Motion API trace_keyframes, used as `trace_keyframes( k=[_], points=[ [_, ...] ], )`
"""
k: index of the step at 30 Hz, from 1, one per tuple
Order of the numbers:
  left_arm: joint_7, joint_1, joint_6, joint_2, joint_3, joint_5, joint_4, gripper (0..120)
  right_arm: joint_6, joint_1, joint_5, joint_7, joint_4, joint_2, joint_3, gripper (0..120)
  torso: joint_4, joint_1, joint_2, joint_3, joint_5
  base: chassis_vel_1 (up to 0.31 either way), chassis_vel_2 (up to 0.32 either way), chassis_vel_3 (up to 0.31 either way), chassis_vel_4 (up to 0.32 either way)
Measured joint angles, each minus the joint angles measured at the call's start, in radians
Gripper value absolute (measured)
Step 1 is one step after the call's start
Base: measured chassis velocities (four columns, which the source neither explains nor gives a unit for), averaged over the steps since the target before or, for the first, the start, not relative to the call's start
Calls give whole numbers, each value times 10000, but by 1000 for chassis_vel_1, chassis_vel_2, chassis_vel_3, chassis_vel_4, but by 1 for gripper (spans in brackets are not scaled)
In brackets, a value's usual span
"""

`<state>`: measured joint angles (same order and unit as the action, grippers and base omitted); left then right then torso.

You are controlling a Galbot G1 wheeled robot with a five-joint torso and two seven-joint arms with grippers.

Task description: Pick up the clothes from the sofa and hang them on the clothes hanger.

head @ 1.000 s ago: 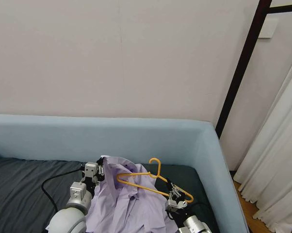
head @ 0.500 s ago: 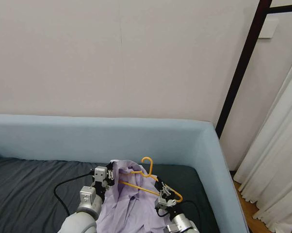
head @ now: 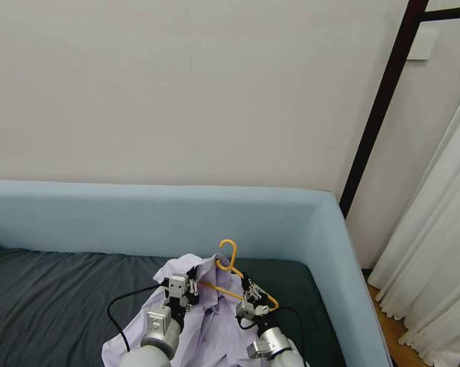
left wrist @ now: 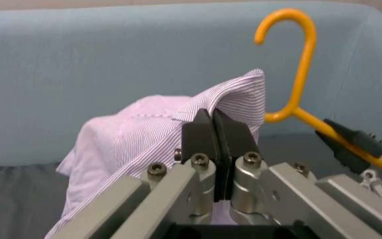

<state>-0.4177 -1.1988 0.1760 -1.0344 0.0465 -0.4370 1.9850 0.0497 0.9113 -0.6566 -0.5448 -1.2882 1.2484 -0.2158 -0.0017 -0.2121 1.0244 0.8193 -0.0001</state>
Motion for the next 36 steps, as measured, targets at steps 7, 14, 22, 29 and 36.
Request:
trace_keyframes(
  k=[7, 14, 22, 29, 36],
  points=[
    [6, 150, -234, -211, -197, 164, -253, 0, 460, 20, 116, -10, -500, -53, 92, 5, 2, 1, 0, 0, 0, 0, 0, 0, 0],
    [-4, 482, -270, -320, -251, 133, -127, 0, 829, 328, -272, -13, -508, -134, 31, 5, 1, 1, 0, -1, 1, 0, 0, 0, 0],
    [10, 325, -168, -135, -35, 335, 80, 0, 896, 434, -360, 14, -376, -109, -4, 5, 2, 0, 0, 0, 0, 0, 0, 0, 0],
    [-9, -20, -81, -108, -124, 560, 29, 0, 899, 372, -57, 42, -548, -26, -136, 5, 2, 0, 0, -1, 0, 0, 0, 0, 0],
    [-84, 104, -287, -322, -338, 632, -141, 0, 1330, 379, 145, 83, -901, -23, -217, 5, 1, 0, 0, -1, 0, 0, 0, 0, 0]
  ],
)
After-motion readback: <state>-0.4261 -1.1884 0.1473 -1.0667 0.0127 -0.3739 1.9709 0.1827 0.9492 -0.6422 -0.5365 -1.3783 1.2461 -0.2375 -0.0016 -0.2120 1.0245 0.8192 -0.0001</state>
